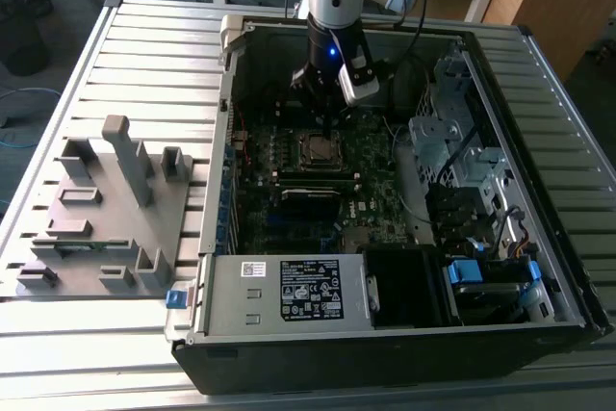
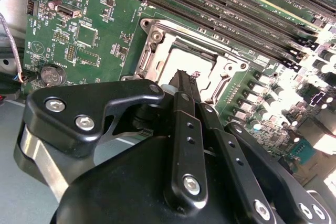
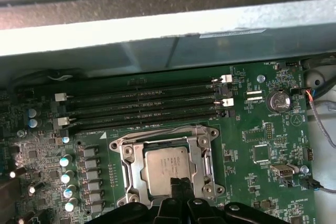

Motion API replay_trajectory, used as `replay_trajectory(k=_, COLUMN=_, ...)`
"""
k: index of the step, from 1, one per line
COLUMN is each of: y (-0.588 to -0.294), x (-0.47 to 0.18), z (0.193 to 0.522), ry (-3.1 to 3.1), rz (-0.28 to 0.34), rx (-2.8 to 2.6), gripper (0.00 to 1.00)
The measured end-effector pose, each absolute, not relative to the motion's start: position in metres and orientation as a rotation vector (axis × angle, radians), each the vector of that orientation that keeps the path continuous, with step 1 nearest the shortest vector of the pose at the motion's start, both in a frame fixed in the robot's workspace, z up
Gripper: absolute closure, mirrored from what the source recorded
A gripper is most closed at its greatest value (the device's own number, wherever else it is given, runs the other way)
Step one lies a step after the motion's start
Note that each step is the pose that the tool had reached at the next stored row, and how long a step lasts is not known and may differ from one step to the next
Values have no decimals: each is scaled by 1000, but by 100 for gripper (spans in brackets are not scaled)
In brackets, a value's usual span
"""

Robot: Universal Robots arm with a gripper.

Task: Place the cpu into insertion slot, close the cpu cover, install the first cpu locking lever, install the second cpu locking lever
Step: 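Install the second cpu locking lever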

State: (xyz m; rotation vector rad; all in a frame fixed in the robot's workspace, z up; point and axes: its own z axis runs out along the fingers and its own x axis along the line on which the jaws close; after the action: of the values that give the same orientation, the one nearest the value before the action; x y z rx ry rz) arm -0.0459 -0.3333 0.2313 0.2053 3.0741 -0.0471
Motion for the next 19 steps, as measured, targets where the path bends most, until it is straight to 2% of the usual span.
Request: replay_trajectory(k=19, y=-333, x=-46, z=233, ry=3073, rz=-60, rx=205, gripper=90)
